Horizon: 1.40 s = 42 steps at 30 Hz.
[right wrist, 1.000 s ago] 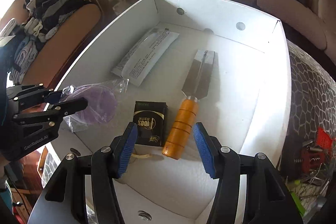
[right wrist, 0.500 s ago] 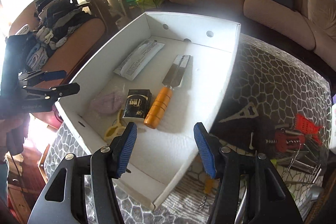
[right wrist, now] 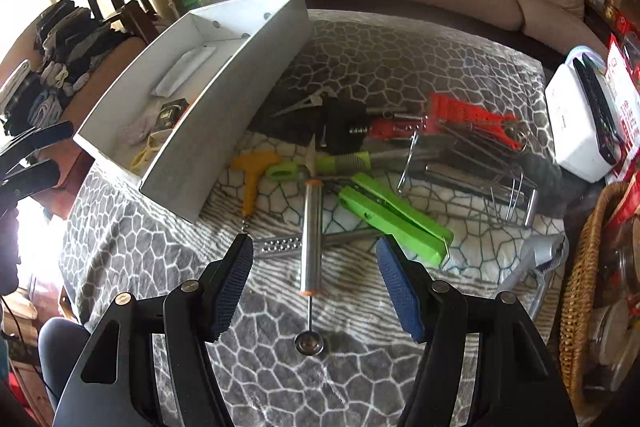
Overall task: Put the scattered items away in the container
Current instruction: 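Withdraw the right tool and move it toward the steel scoop with orange ring, then close the right gripper on the steel scoop's handle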
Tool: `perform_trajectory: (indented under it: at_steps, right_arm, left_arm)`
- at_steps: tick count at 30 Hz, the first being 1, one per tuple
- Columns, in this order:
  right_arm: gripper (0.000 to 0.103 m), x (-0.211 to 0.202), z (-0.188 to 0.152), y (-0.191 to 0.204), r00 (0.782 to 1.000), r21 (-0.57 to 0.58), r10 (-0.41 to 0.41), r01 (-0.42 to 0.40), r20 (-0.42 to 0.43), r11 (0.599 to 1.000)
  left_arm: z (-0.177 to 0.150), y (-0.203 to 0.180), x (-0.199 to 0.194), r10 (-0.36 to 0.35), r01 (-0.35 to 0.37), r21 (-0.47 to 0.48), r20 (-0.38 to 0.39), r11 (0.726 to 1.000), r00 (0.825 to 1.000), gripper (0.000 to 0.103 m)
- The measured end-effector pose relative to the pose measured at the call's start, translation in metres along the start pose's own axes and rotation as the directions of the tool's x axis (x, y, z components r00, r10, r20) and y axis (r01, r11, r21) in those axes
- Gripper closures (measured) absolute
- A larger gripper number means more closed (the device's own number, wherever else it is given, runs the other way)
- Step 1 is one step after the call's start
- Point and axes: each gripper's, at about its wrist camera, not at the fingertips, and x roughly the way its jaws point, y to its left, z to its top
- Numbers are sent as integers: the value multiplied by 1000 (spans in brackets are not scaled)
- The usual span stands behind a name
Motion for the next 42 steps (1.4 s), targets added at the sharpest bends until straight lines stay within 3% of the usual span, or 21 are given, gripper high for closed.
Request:
perform_trajectory:
  at_steps: [7,9,10,15,17,19,21,26,29,36,42]
  right_arm:
    - [37,47,-53,6,1000,1,-27,27,-6,1000]
    - [44,53,-68,5,999,24,-33,32,19,999]
    - [50,54,-74,4,999,41,-27,26,37,999]
    - [56,64,-89,8,995,40,-11,6,102,999]
    - [61,69,-90,6,994,43,-1,-4,110,999]
    - [68,73,-91,1,993,49,6,-12,117,999]
    - [68,75,-93,-4,991,61,20,-28,130,998]
    - [68,78,-97,-4,988,38,25,-32,154,999]
    - [70,82,-99,-2,987,18,10,-13,161,1000]
    - [85,84,-100,3,982,-7,-17,19,190,1000]
    - [95,84,-101,14,980,-60,-22,35,196,998]
  left_arm:
    - [-15,-43,49,-76,72,-148,-22,986,997,0]
    - [-13,-56,65,-103,97,-159,-32,983,994,0]
    - [-11,-61,74,-107,100,-160,-39,982,993,0]
    - [-5,-74,127,-70,48,-213,-94,976,993,3]
    - [-4,-81,146,-47,24,-194,-112,981,993,8]
    - [-3,-83,162,-22,-3,-190,-133,982,991,21]
    - [-3,-82,174,-11,-18,-207,-140,978,990,27]
    - [-2,-85,199,5,-39,-207,-163,977,987,28]
    - [-2,-88,211,13,-50,-203,-181,978,983,38]
    - [-8,-83,228,8,-58,-238,-205,970,979,58]
    - [-9,-84,233,7,-54,-210,-219,976,976,79]
